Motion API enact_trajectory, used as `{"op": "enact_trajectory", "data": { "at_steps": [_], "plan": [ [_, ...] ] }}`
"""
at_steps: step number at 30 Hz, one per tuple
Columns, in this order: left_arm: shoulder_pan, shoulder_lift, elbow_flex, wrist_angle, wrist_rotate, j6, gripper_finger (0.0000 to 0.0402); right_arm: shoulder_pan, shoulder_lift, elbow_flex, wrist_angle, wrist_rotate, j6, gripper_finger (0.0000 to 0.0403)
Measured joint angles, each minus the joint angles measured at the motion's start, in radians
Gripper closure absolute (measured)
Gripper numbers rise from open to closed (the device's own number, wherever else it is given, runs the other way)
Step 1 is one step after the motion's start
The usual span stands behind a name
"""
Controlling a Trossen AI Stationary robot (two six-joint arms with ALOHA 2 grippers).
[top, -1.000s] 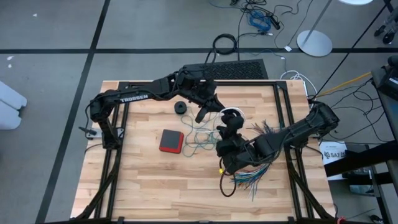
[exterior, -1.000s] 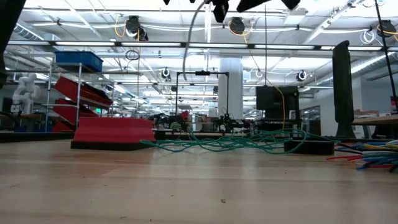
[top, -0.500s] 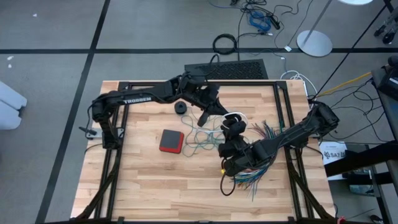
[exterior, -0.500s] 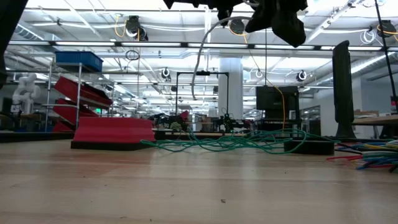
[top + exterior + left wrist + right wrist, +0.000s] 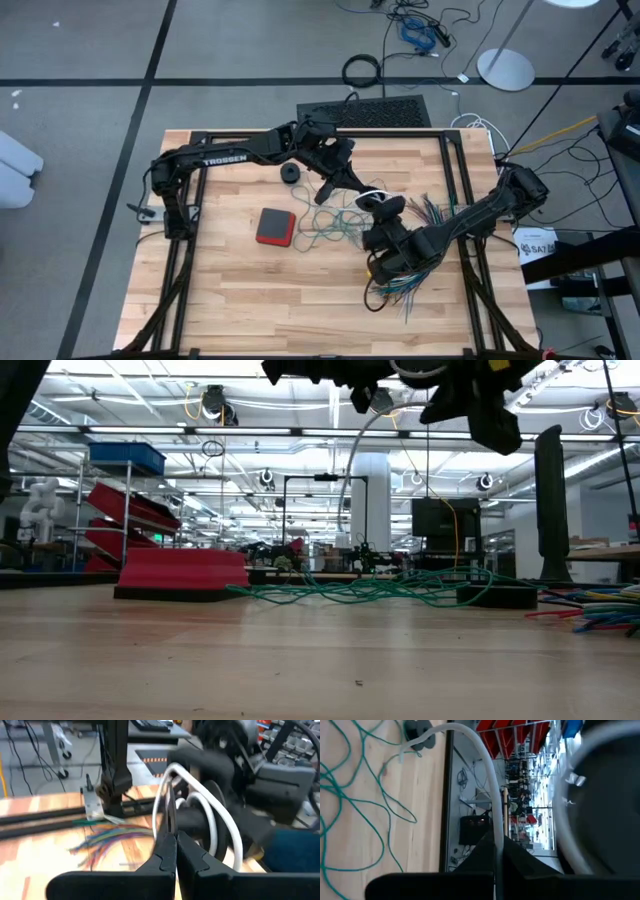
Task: Coiling cords
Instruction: Coil the white wire cable on the spool
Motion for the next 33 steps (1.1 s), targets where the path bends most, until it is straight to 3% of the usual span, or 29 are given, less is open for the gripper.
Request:
{"op": "enact_trajectory", "data": {
  "at_steps": [8,23,27,33],
  "plan": [
    [0.017,0.0,0.0,-0.075,0.016,0.05,0.0402,0.009,-0.013,0.0,-0.197,-0.014,0.203,0.0402],
    [0.089,0.0,-0.002,-0.099,-0.014,0.049,0.0402,0.04,-0.013,0.001,-0.329,-0.078,0.398,0.0403],
    [0.095,0.0,-0.002,-0.101,0.027,0.049,0.0402,0.043,-0.013,0.002,-0.388,-0.102,0.464,0.0403],
    [0.077,0.0,-0.002,-0.099,0.04,0.05,0.0402,0.041,-0.013,0.002,-0.36,-0.117,0.436,0.0403]
  ]
}}
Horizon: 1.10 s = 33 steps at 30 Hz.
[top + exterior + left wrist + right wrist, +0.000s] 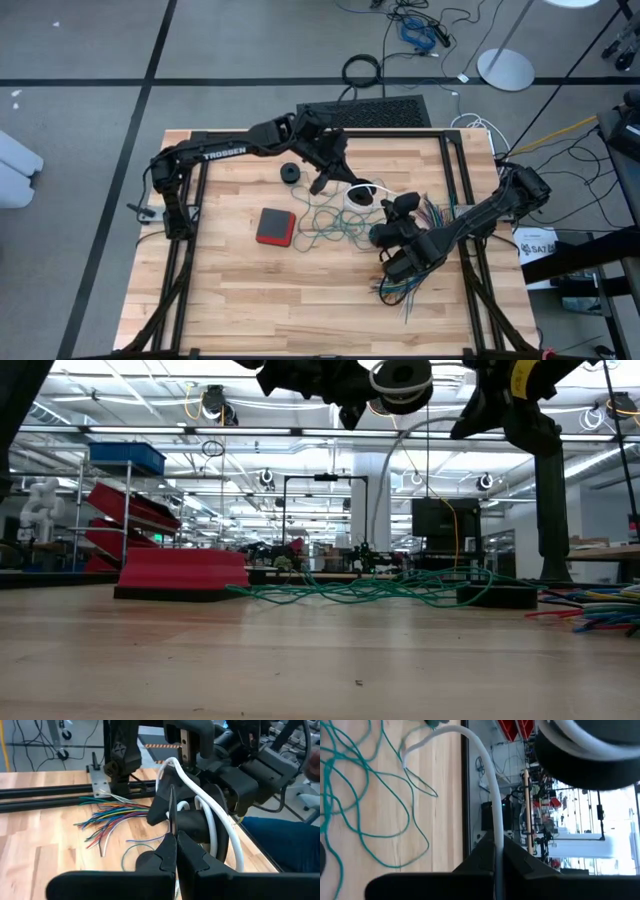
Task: Coiling cords
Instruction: Coil the white wire cable on the spool
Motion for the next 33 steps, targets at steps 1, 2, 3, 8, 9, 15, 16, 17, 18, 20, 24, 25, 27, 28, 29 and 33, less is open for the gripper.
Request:
{"op": "enact_trajectory", "data": {
  "at_steps": [1,2,3,8,9,15,16,17,18,20,24,25,27,28,29,33],
  "plan": [
    [-0.005,0.0,0.0,0.003,-0.007,0.0,0.0402,-0.003,0.0,0.0,0.03,0.0,-0.029,0.0403],
    [-0.012,0.0,0.0,0.007,-0.022,0.0,0.0402,-0.006,0.0,0.0,0.069,0.0,-0.068,0.0403],
    [-0.02,0.0,0.0,0.009,-0.037,0.0,0.0402,-0.01,0.0,0.0,0.106,0.0,-0.107,0.0403],
    [-0.045,0.0,0.0,0.043,-0.05,-0.039,0.0402,-0.041,0.0,0.0,0.219,0.001,-0.249,0.0403],
    [-0.047,0.0,0.0,0.045,-0.05,-0.05,0.0402,-0.045,0.0,0.0,0.225,0.001,-0.261,0.0403],
    [-0.044,0.0,0.0,0.05,-0.105,-0.08,0.0402,-0.038,0.0,0.0,0.32,0.035,-0.36,0.0403],
    [-0.044,0.0,0.0,0.05,-0.126,-0.08,0.0402,-0.035,0.0,0.0,0.336,0.045,-0.379,0.0403],
    [-0.044,0.001,0.0,0.049,-0.14,-0.08,0.0402,-0.031,0.0,0.0,0.348,0.049,-0.394,0.0403],
    [-0.044,0.001,0.0,0.049,-0.148,-0.08,0.0402,-0.03,0.0,0.0,0.358,0.05,-0.409,0.0403],
    [-0.044,0.001,0.0,0.05,-0.162,-0.083,0.0402,-0.03,0.0,0.0,0.38,0.05,-0.439,0.0403],
    [-0.043,0.001,0.0,0.049,-0.193,-0.104,0.0402,-0.031,0.0,0.0,0.441,0.049,-0.526,0.0403],
    [-0.043,0.001,0.0,0.049,-0.195,-0.105,0.0402,-0.032,0.0,0.0,0.453,0.049,-0.546,0.0403],
    [-0.044,0.001,0.0,0.049,-0.207,-0.105,0.0402,-0.039,0.0,0.003,0.46,0.039,-0.574,0.0403],
    [-0.046,0.001,0.0,0.048,-0.221,-0.105,0.0402,-0.043,0.0,0.01,0.459,0.021,-0.579,0.0403],
    [-0.05,0.001,0.0,0.045,-0.234,-0.105,0.0402,-0.048,0.0,0.017,0.46,-0.003,-0.58,0.0403],
    [-0.059,0.001,0.0,0.039,-0.262,-0.106,0.0402,-0.059,0.0,0.039,0.465,-0.033,-0.607,0.0403]
  ]
}}
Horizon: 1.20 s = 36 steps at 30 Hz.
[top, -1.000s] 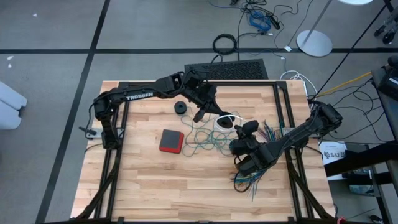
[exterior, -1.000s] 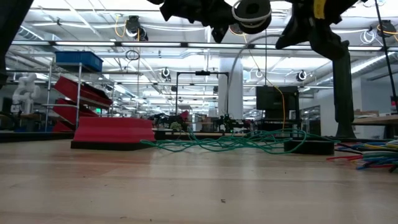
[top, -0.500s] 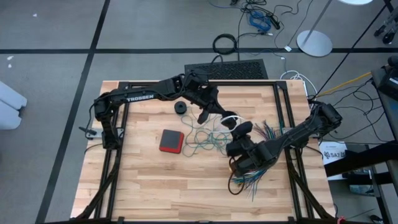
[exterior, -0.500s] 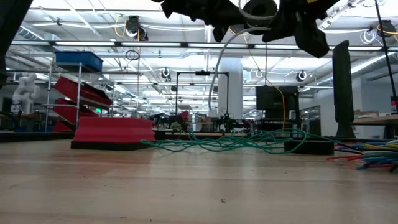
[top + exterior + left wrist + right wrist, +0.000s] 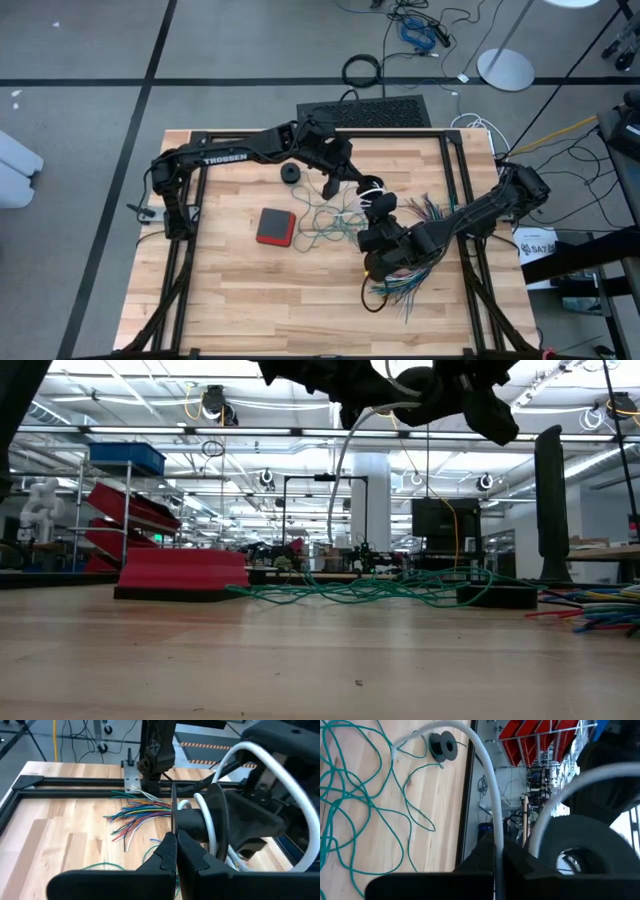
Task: Coiling cords
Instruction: Coil the white wire cable on the spool
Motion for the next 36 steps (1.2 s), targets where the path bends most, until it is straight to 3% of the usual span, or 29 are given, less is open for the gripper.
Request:
{"op": "enact_trajectory", "data": {
  "at_steps": [3,10,16,20,26,30,36],
  "plan": [
    [-0.01,0.0,0.0,-0.005,-0.038,0.0,0.0402,-0.011,0.0,0.024,0.016,-0.005,-0.023,0.0403],
    [-0.037,0.0,0.0,0.013,-0.085,0.017,0.0402,-0.067,0.02,0.056,0.031,-0.125,-0.031,0.0403],
    [-0.031,0.0,0.0,0.009,-0.147,0.074,0.0401,-0.043,0.058,0.056,0.029,-0.03,-0.044,0.0403],
    [-0.016,0.0,0.0,0.021,-0.221,0.111,0.0402,0.0,0.059,0.056,-0.053,0.077,0.062,0.0403],
    [0.021,0.0,0.0,0.188,-0.216,0.077,0.0402,0.01,0.075,0.056,-0.074,0.079,0.227,0.0403],
    [0.027,0.0,0.0,0.316,-0.184,0.027,0.0402,0.008,0.114,0.056,-0.157,0.113,0.365,0.0403],
    [0.0,0.034,-0.007,0.474,-0.221,0.01,0.0402,0.006,0.161,0.055,-0.299,0.169,0.625,0.0403]
  ]
}}
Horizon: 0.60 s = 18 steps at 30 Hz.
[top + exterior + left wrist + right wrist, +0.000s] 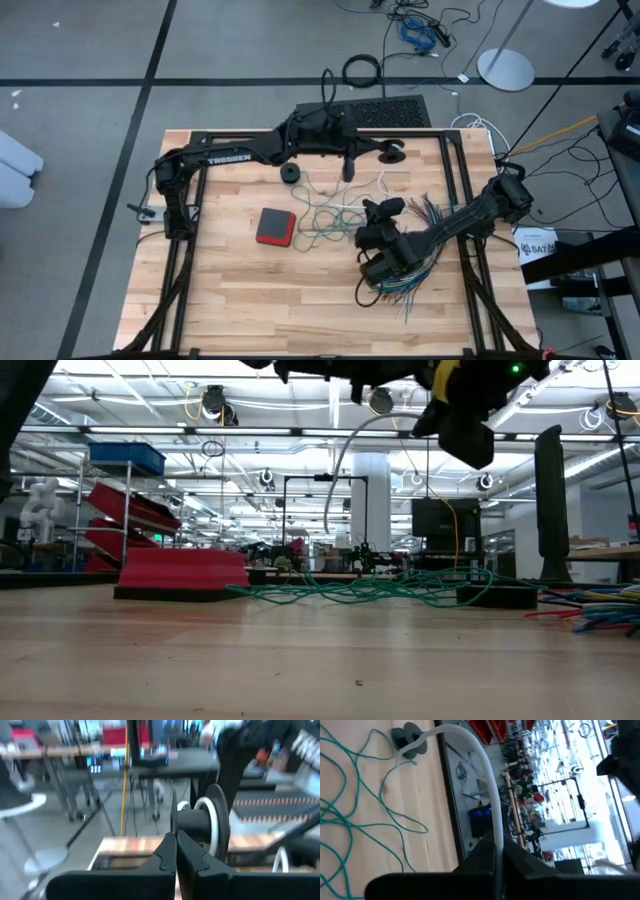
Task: Coiling cords
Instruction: Coil the white wire cable on the spool
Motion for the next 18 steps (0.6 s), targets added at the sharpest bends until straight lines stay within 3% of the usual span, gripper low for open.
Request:
{"op": "enact_trajectory", "data": {
  "at_steps": [9,18],
  "plan": [
    [-0.004,0.062,-0.168,0.43,0.005,-0.114,0.0402,-0.014,0.049,0.0,-0.033,0.048,0.132,0.0403],
    [-0.091,0.136,-0.25,0.649,-0.116,0.096,0.0402,-0.02,0.049,0.0,-0.033,0.042,0.148,0.0403]
  ]
}}
